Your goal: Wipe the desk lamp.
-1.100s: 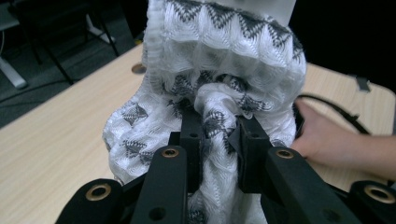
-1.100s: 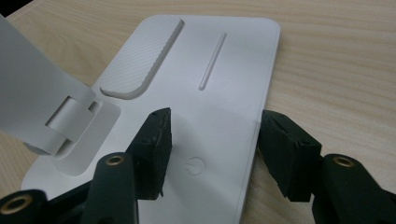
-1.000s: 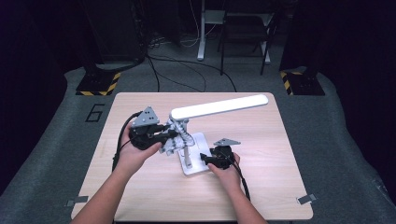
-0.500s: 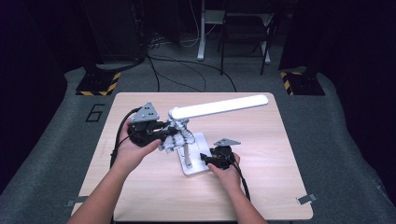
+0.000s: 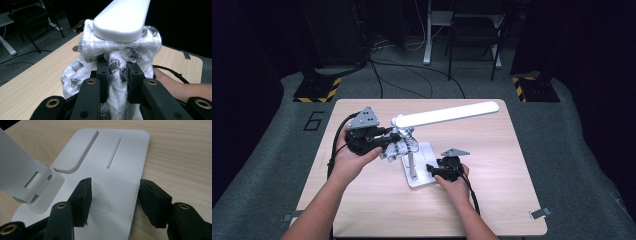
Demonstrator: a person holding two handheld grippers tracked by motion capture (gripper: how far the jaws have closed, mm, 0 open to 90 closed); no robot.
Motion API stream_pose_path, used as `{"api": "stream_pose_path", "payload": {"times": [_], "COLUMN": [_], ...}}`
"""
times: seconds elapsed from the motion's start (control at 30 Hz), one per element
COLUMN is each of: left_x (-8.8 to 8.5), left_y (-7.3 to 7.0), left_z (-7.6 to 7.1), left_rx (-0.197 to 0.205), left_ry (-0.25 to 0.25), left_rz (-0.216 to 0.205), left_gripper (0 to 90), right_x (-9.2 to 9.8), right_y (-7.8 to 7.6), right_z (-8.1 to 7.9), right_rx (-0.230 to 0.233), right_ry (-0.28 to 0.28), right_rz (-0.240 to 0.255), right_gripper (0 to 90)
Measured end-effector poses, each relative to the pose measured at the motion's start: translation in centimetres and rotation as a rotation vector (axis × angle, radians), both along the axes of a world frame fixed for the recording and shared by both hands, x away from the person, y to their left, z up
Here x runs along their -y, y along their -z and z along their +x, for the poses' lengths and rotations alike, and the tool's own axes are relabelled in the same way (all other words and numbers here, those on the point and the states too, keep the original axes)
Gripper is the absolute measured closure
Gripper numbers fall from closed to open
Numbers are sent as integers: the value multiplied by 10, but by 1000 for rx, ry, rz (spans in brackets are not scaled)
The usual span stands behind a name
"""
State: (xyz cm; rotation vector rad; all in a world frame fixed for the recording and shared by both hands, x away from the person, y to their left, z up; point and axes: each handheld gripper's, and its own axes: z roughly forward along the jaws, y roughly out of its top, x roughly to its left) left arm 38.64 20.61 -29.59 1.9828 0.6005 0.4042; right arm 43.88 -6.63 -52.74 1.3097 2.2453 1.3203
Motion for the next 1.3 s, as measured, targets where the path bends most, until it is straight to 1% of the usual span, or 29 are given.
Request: {"api": "stream_pose_path", "payload": {"times": [0.17,0.2,0.23,0.27,0.3,0.4,0.47,0.53,0.57,0.6,0.67,0.73,0.77,0.8,0.83,0.87,0.9,1.0,1.03,1.13,1.17,1.2,1.27,1.3], "left_x": [2,2,3,4,5,7,6,6,6,7,8,8,8,8,9,9,11,12,12,14,15,15,16,17], "left_y": [7,9,12,14,18,31,42,55,61,68,82,95,100,107,113,118,127,145,150,166,172,177,188,194], "left_z": [2,2,2,3,4,5,8,9,9,9,10,11,11,12,13,14,15,17,18,19,19,20,22,23], "left_rx": [-14,-22,-16,-30,-28,-60,-73,-83,-93,-98,-107,-121,-133,-135,-152,-158,-169,-195,-200,-218,-226,-233,-253,-264], "left_ry": [5,7,1,6,3,4,-2,-12,-9,-14,-20,-28,-25,-35,-35,-36,-43,-48,-55,-66,-69,-59,-61,-67], "left_rz": [1,-1,6,20,26,42,39,38,43,56,66,56,60,58,66,72,89,108,102,109,117,136,156,154], "left_gripper": [762,762,762,761,762,761,760,760,760,760,760,760,760,760,760,760,760,760,760,760,760,760,760,759], "right_x": [0,0,0,0,0,0,-1,-1,-1,-1,-1,-1,0,-1,-1,-1,-1,-1,-1,-1,-1,-1,-1,-1], "right_y": [0,0,0,0,0,0,0,0,0,0,0,0,-1,0,-1,-1,0,0,0,0,0,0,0,0], "right_z": [0,0,0,0,0,0,-1,-1,-1,-1,-1,-1,-1,-1,-1,-1,-1,-1,-1,-1,-2,-2,-2,-2], "right_rx": [-1,0,0,-1,0,5,10,4,6,4,5,3,-2,1,3,1,2,5,8,13,8,8,8,10], "right_ry": [0,0,-1,-1,-1,-3,3,6,4,6,4,5,-1,7,8,6,7,8,6,4,3,4,4,7], "right_rz": [0,0,-1,-1,-1,-6,-6,-4,-6,-5,-6,-5,-12,-5,-4,-6,-6,-7,-7,-13,-14,-13,-13,-11], "right_gripper": [440,440,440,440,440,441,441,441,441,441,441,441,441,441,441,441,441,441,441,441,441,441,441,441]}}
